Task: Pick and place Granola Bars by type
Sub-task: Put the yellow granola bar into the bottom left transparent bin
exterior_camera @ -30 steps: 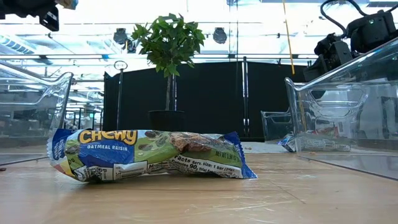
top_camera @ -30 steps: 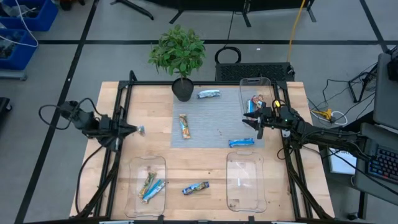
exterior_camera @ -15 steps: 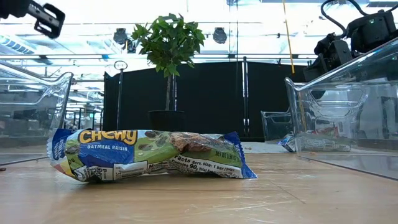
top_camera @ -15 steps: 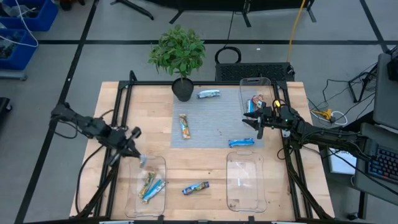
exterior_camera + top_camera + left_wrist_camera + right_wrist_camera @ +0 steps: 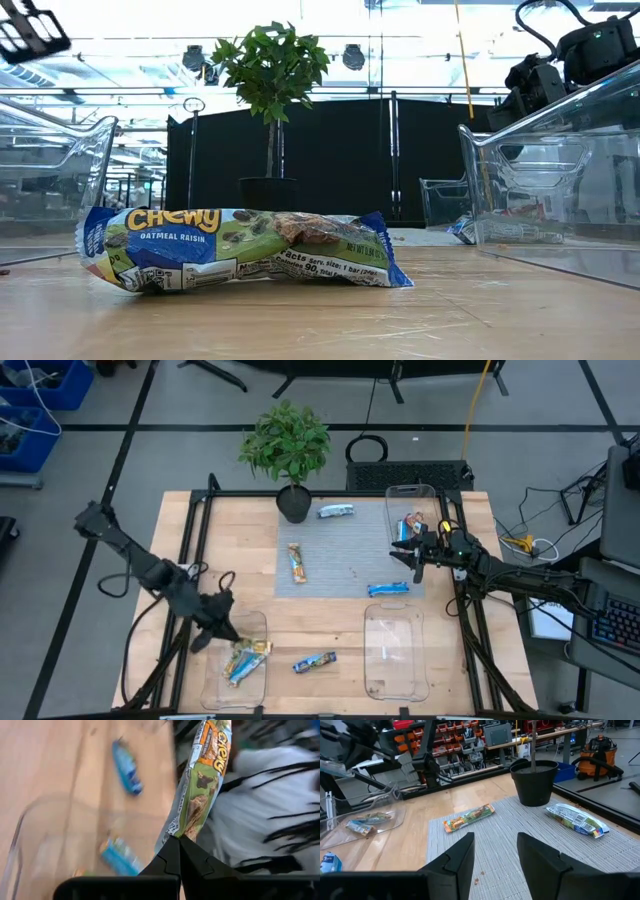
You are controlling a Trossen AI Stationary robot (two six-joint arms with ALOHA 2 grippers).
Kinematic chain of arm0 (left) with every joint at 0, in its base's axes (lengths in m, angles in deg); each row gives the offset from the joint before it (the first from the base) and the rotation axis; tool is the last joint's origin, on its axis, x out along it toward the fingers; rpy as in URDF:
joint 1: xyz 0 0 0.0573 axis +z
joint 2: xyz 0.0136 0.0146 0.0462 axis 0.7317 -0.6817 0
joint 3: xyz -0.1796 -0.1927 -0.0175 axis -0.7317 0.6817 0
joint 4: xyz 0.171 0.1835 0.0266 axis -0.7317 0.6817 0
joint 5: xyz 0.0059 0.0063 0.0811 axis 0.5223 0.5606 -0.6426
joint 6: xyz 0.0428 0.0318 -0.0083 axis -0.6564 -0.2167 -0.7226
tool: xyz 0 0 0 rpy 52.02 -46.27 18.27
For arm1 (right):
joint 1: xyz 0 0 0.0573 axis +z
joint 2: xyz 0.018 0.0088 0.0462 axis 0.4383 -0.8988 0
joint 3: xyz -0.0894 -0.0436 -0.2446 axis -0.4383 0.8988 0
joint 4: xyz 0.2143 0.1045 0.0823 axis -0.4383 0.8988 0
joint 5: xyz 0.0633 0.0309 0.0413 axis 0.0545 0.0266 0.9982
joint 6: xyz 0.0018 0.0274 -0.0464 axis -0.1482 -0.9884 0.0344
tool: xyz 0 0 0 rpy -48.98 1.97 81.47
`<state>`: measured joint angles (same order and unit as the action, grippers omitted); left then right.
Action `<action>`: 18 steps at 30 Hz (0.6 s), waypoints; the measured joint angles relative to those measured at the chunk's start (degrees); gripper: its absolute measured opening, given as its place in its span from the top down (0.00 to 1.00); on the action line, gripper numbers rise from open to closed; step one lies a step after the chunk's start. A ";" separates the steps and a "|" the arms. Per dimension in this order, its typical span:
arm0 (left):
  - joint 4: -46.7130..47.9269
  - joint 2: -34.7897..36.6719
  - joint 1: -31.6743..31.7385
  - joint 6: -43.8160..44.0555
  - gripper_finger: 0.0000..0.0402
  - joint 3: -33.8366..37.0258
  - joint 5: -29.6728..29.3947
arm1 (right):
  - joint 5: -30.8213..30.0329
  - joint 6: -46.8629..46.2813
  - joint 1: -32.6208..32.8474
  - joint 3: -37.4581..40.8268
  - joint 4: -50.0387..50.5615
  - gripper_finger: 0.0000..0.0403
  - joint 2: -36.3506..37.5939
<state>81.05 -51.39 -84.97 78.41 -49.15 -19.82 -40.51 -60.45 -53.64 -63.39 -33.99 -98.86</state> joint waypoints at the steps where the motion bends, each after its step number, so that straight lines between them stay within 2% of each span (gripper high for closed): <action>1: 3.21 -1.64 -1.41 2.33 1.00 -1.98 -1.58 | 0.01 0.17 0.00 0.01 0.12 0.65 0.00; 6: 15.07 -7.49 -7.85 17.56 1.00 -8.28 -8.35 | 0.11 0.28 0.00 -0.01 0.22 0.65 0.00; 11: 25.02 -12.31 -12.43 36.37 1.00 -8.43 -9.63 | 0.15 0.29 0.00 -0.01 0.22 0.65 0.00; 14: 25.29 -14.82 -13.67 40.52 1.00 -7.98 -8.65 | 0.19 0.29 -0.02 -0.01 0.22 0.65 0.00; 18: 23.96 -16.71 -13.93 40.71 1.00 -7.98 -8.99 | 0.35 0.29 0.00 -0.01 0.22 0.65 0.00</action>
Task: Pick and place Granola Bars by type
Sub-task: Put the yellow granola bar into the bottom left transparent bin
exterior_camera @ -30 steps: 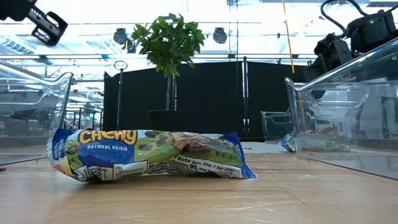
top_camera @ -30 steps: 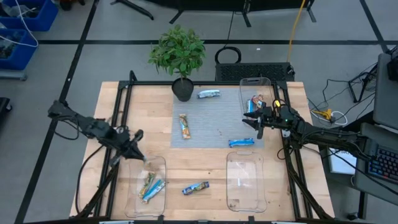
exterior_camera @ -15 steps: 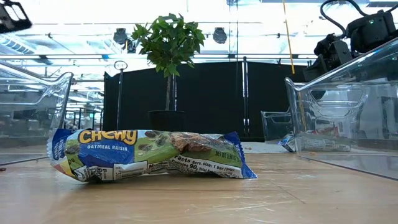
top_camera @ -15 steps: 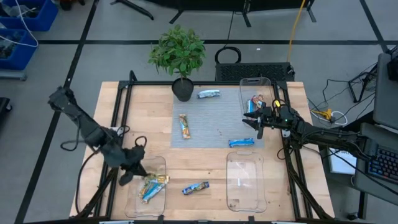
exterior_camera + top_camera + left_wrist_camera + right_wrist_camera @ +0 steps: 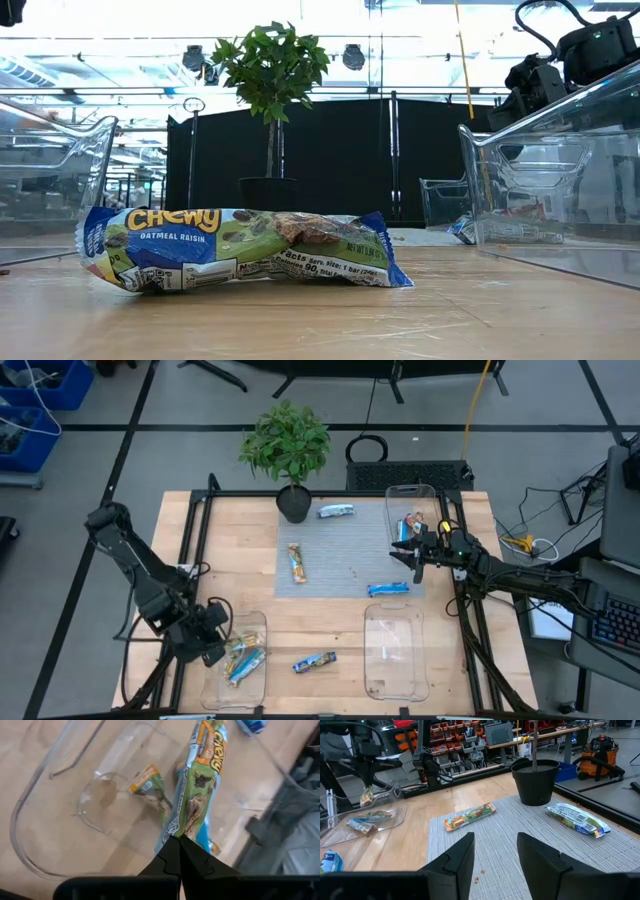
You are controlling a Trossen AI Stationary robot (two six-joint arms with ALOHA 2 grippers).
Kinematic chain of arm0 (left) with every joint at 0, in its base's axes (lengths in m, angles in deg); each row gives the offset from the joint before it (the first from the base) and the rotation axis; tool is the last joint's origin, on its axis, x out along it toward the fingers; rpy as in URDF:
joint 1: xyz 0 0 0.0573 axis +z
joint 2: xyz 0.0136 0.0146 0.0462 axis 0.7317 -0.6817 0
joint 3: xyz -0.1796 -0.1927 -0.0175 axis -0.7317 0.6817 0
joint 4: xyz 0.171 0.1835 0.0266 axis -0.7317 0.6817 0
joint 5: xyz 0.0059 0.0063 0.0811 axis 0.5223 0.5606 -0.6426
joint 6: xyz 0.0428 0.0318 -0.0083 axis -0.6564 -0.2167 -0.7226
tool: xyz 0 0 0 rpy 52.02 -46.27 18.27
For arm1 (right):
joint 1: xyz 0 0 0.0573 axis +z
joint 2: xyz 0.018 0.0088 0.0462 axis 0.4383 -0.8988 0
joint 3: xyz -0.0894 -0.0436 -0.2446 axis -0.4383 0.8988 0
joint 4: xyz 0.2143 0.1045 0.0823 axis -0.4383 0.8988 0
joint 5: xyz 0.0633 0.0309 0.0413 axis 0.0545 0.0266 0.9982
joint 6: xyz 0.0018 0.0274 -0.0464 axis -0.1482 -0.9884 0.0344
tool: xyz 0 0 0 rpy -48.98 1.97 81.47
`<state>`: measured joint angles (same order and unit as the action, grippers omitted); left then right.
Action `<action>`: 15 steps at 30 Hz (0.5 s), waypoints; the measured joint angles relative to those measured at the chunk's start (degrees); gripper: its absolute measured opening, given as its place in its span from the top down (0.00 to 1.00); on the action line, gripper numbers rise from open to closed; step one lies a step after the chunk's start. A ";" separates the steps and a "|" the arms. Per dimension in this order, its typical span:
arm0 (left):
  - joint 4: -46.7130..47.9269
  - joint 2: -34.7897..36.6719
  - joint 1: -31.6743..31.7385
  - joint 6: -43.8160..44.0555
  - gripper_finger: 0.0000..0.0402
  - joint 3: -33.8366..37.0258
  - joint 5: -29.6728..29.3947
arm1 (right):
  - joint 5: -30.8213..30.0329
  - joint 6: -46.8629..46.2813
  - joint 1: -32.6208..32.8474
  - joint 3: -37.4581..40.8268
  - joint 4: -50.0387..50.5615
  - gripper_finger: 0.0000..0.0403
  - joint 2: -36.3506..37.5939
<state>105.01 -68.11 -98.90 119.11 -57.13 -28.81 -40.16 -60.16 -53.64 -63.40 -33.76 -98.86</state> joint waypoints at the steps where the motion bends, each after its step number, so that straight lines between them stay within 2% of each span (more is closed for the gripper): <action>1: 0.13 -0.42 0.00 0.10 1.00 0.00 -0.12 | 0.00 0.00 0.00 0.00 0.00 0.65 0.00; 9: 0.08 -1.36 1.41 0.26 0.93 0.00 -1.22 | 0.01 0.00 -0.01 0.01 -0.02 0.65 0.00; 15: 0.61 -1.29 2.50 -3.01 0.87 0.00 -1.90 | 0.02 0.00 0.00 0.00 0.00 0.65 0.00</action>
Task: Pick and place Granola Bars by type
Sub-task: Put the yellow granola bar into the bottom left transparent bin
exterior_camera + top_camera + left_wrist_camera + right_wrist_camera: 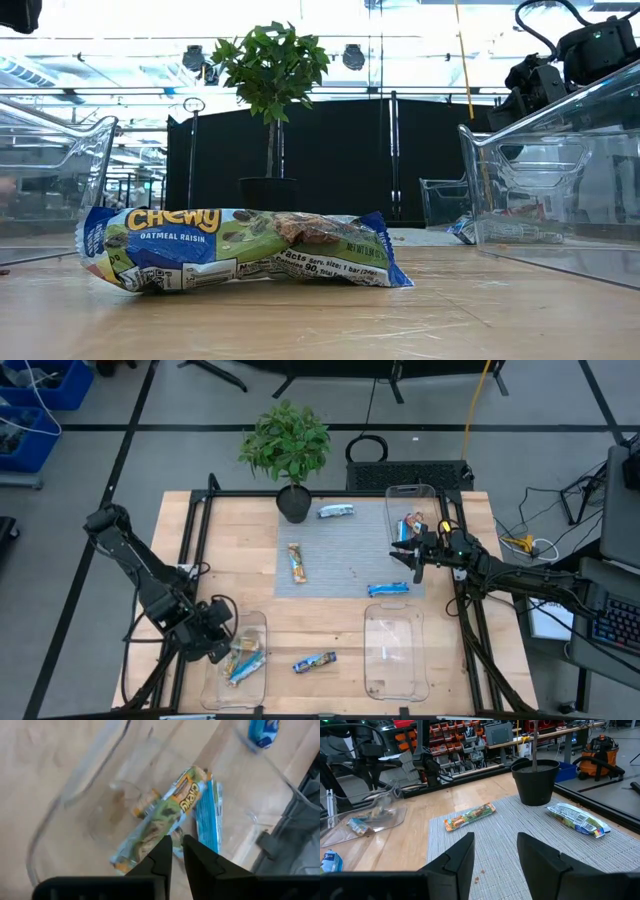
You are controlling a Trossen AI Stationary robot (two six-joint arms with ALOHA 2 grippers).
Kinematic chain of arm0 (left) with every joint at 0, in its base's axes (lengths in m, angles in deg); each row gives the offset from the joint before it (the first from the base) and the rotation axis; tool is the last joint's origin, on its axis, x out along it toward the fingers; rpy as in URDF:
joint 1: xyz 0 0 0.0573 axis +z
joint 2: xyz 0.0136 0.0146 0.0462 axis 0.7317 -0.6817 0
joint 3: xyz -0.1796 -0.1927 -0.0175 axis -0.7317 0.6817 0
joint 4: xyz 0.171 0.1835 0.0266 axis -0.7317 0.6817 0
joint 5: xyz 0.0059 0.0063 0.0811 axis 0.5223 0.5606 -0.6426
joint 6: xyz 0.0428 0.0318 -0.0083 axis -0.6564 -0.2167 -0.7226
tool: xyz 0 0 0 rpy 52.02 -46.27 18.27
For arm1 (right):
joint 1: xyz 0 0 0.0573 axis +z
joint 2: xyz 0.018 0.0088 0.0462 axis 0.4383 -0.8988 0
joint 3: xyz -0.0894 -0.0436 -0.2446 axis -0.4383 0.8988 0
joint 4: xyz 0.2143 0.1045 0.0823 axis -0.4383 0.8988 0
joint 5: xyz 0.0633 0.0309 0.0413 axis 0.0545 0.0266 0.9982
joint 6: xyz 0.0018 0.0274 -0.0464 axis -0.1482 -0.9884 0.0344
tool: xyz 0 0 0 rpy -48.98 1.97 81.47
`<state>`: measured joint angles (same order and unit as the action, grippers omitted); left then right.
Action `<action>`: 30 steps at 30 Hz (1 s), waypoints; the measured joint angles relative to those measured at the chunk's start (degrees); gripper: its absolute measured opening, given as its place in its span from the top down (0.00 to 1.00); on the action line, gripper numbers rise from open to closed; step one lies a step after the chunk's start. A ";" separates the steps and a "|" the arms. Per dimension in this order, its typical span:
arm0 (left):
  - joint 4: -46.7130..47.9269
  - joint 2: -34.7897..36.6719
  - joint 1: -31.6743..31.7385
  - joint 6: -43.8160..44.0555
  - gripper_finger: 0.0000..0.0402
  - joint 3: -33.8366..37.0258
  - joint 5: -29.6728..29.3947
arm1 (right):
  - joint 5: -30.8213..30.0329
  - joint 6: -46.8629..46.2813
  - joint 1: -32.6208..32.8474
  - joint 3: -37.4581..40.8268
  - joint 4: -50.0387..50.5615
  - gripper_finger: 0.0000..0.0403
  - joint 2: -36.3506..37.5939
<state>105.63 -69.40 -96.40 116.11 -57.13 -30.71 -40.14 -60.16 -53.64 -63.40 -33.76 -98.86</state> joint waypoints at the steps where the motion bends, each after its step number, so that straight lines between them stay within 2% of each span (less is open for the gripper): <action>1: 0.02 0.01 0.12 -2.16 0.86 0.00 -1.22 | 0.00 0.00 0.00 0.00 -0.02 0.65 0.00; 3: -0.09 0.02 0.30 -8.25 0.84 0.00 -5.93 | 0.00 0.02 0.00 0.00 0.00 0.65 0.00; 6: -0.03 0.65 0.30 -17.74 0.81 0.00 -16.85 | 0.00 0.02 -0.02 0.00 -0.02 0.65 0.02; 12: 0.23 3.99 0.77 -29.66 0.79 0.00 -47.18 | 0.02 0.07 0.00 0.00 -0.52 0.65 0.02; 14: 0.46 5.49 2.42 -31.96 0.79 0.00 -50.38 | 0.02 0.44 0.00 0.00 -0.48 0.65 0.02; 16: -1.41 7.13 5.07 -35.12 0.79 0.73 -50.34 | 0.02 0.46 -0.02 0.00 -0.48 0.65 0.02; 18: -7.94 8.82 8.36 -41.48 0.79 2.96 -48.46 | 0.02 0.52 0.00 0.00 -0.48 0.65 0.02; 20: -20.61 10.40 12.89 -52.45 0.79 6.93 -43.09 | 0.01 0.85 0.00 0.01 -0.48 0.65 0.02; 23: -44.76 12.34 21.60 -72.07 0.79 14.84 -26.01 | -0.02 1.09 0.00 0.00 -0.52 0.65 0.02; 25: -58.00 13.05 28.22 -80.88 0.79 18.91 -12.88 | -0.02 1.09 0.00 0.00 -0.98 0.65 0.02; 27: -65.26 13.83 35.19 -84.52 0.79 21.57 -4.15 | -0.02 1.05 0.00 0.01 -1.57 0.65 0.02; 30: -67.20 13.79 46.73 -82.67 0.79 22.36 5.79 | -0.04 0.92 0.00 0.00 -1.75 0.65 0.02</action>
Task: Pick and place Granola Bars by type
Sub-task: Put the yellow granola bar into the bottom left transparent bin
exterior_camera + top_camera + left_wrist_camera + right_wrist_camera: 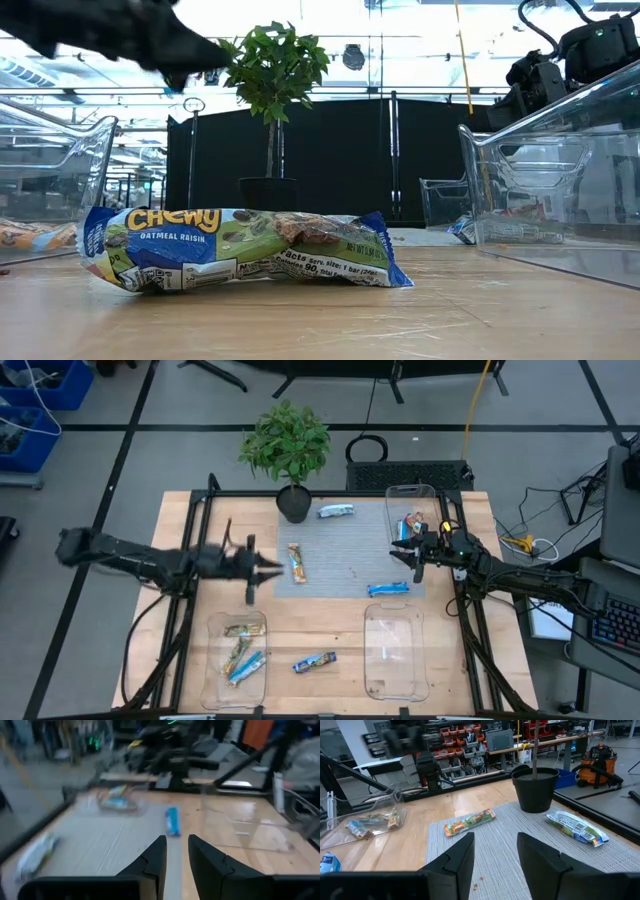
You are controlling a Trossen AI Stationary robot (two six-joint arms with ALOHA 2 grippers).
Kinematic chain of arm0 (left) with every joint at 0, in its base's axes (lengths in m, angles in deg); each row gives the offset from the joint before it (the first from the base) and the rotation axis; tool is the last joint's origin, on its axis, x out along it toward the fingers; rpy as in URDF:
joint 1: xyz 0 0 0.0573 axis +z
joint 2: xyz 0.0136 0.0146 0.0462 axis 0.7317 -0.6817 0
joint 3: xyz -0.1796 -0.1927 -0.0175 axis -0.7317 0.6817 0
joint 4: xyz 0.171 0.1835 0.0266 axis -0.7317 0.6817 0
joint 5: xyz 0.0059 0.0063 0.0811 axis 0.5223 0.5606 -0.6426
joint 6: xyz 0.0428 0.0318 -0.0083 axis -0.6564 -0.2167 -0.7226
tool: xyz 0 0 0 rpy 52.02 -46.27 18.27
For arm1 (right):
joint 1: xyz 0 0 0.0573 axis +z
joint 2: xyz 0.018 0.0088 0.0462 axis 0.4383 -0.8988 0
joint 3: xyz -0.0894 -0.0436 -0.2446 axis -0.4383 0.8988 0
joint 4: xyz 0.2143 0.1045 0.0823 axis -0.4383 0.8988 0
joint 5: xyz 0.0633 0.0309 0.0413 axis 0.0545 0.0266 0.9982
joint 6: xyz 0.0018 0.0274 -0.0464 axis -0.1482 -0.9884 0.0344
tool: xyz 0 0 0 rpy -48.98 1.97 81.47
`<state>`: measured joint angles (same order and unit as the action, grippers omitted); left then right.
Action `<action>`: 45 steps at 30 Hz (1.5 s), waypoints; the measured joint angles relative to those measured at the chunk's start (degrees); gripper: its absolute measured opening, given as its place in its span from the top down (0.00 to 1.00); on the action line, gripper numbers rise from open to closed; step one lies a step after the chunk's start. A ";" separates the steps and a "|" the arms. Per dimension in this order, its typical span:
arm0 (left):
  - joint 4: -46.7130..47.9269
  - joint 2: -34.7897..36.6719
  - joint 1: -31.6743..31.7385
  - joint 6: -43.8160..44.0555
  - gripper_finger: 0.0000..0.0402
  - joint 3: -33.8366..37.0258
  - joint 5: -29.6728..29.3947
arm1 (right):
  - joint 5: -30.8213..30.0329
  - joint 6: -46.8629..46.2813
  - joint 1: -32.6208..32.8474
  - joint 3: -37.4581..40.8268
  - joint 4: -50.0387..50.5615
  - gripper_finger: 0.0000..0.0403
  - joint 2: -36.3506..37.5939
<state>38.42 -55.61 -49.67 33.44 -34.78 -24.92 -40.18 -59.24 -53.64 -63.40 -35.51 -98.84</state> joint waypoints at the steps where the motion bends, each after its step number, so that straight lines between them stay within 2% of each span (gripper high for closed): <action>1: 1.52 -0.41 3.77 2.52 0.79 -0.62 3.27 | 0.00 0.00 0.00 0.02 0.02 0.65 0.00; 4: 10.87 -3.23 13.33 10.14 0.79 -5.58 9.24 | -0.01 -0.02 -0.01 0.01 0.02 0.65 0.00; 7: 25.72 -7.80 18.38 10.02 0.79 -13.10 9.85 | -0.02 0.13 -0.02 0.00 0.02 0.65 0.00; 9: 32.06 -11.89 19.94 8.88 0.79 -17.51 9.40 | -0.04 0.13 0.00 0.01 0.02 0.65 0.00; 12: 36.47 -18.00 20.82 8.76 0.76 -22.08 11.58 | -0.04 0.13 0.00 0.00 0.02 0.65 0.00; 17: 41.80 -27.75 20.95 15.07 0.61 -27.16 13.07 | -0.07 0.13 0.00 0.00 0.06 0.65 -0.02; 22: 43.59 -36.13 21.04 23.39 0.42 -29.45 12.79 | -0.09 0.14 -0.01 0.01 0.06 0.65 -0.02; 26: 43.23 -40.32 21.06 27.32 0.35 -30.28 12.51 | -0.09 -0.26 0.00 0.00 0.04 0.65 0.00; 33: 42.62 -44.72 21.06 34.53 0.36 -30.40 7.94 | -0.03 -0.26 -0.01 0.01 0.00 0.65 -0.02; 45: 36.32 -47.21 20.74 37.66 0.39 -30.44 8.54 | 0.02 -0.28 0.00 0.02 -0.02 0.65 0.00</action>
<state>74.74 -102.82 -28.94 71.10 -65.22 -16.38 -40.16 -59.53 -53.64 -63.39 -35.53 -98.84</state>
